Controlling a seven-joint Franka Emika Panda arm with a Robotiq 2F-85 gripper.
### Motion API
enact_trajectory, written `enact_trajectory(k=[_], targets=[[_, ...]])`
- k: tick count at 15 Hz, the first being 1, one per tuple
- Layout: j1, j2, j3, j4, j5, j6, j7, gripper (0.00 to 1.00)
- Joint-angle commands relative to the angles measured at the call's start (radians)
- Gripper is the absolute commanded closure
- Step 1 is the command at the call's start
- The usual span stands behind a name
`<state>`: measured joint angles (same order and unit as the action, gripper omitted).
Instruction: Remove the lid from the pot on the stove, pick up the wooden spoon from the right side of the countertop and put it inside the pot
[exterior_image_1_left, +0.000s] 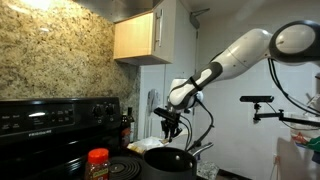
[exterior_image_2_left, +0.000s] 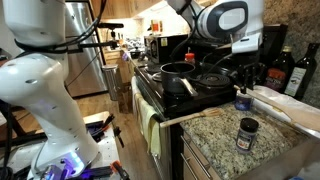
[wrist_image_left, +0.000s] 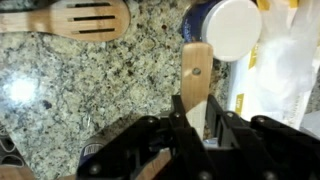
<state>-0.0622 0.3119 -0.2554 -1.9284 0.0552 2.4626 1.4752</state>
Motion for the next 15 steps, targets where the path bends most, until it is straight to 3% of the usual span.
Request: enact_trajectory(k=[1, 5, 11, 12, 13, 15], targets=[[0.050, -0.198, 0.007, -0.125, -0.143, -0.031, 0.012, 0.87], [0.062, -0.337, 0.092, -0.138, -0.230, -0.164, -0.037, 0.87], [0.083, -0.458, 0.252, -0.133, -0.299, -0.511, -0.106, 0.87], [0.086, -0.466, 0.269, -0.143, -0.305, -0.536, -0.132, 0.87], [0.067, -0.431, 0.263, -0.105, -0.271, -0.499, -0.085, 0.74], [0.075, -0.445, 0.285, -0.120, -0.281, -0.524, -0.095, 0.74]])
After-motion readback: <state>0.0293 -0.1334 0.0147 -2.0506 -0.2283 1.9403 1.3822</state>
